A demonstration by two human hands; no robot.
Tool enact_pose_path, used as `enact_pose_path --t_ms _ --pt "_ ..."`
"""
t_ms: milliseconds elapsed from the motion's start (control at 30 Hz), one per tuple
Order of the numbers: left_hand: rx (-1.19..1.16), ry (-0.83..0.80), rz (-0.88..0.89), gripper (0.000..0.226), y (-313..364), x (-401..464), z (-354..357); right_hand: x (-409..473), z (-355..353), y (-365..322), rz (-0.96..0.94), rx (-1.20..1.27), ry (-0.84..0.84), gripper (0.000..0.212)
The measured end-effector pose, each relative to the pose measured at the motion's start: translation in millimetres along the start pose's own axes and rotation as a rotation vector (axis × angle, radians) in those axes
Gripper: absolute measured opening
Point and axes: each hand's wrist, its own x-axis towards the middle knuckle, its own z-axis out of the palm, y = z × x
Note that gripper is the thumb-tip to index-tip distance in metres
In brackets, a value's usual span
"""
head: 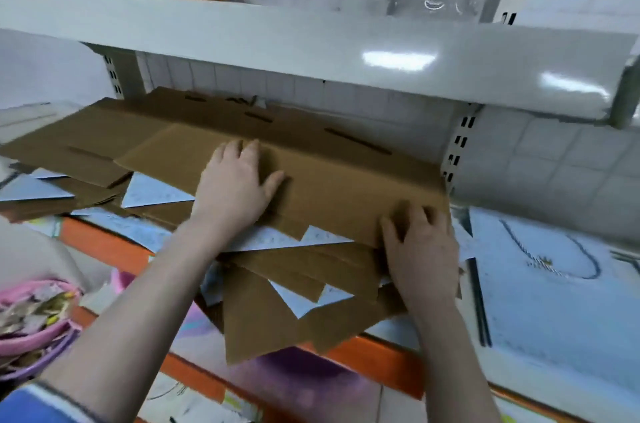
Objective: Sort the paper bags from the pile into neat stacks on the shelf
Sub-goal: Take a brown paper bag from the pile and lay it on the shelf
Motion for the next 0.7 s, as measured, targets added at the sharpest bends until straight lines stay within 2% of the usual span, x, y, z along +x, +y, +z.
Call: enact_pose_path --t_ms 200,300,500,700 --pt "0.052 -0.144 0.012 0.090 -4.5 37.3 17.7 9.8 12.1 -11.9 0.115 -0.085 0.003 0.054" --pt "0.075 -0.171 0.015 0.099 -6.7 41.3 24.5 10.4 12.8 -12.2 0.230 -0.102 -0.021 0.065" --pt "0.029 -0.116 0.042 0.096 -4.8 43.2 28.8 11.0 13.1 -15.8 0.295 -0.184 -0.006 0.074" --pt "-0.094 -0.027 -0.041 0.094 -3.5 44.9 24.4 14.6 8.7 -10.2 0.314 0.015 0.048 0.069"
